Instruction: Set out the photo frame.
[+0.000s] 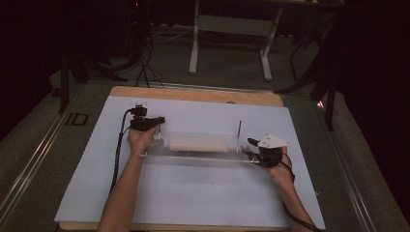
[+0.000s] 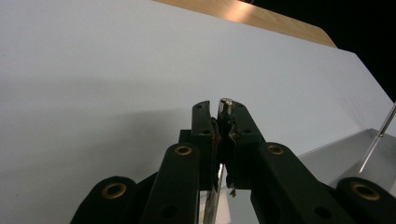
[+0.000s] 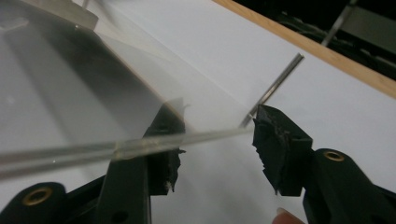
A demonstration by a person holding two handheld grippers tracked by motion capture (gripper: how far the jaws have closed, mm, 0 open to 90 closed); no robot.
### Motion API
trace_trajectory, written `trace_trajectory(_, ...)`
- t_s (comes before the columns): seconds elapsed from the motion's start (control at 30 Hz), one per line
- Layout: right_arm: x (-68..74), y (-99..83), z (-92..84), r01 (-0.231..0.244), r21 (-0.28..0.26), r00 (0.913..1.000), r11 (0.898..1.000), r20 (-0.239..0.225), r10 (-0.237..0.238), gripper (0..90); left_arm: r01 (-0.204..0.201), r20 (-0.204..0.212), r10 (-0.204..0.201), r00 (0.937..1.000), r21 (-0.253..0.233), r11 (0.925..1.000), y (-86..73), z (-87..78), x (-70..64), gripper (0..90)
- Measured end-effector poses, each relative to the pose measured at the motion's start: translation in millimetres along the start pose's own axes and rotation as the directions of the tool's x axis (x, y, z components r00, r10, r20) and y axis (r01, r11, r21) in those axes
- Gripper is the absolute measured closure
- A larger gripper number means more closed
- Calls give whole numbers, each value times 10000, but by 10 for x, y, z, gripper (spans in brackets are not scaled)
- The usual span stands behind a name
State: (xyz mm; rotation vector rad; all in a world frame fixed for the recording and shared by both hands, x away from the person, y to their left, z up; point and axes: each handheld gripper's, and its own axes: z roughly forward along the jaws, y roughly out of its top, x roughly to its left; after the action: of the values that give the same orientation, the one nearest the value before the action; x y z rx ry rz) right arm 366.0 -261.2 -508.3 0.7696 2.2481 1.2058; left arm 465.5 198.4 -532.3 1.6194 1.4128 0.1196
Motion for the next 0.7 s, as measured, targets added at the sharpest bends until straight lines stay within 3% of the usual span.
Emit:
trace_trajectory(0.1, 33, 19, 23, 331, -223, 9994, 9992, -66, -332, 494, 47, 24, -47, 10000, 5, 10000, 2, 1, 2, 835)
trace_trajectory(0.7, 40, 45, 81, 95, -414, 9979, 9991, -630, -121, 499, 352, 306, -347, 9989, -167, 9992, -24, -2, 30, 821)
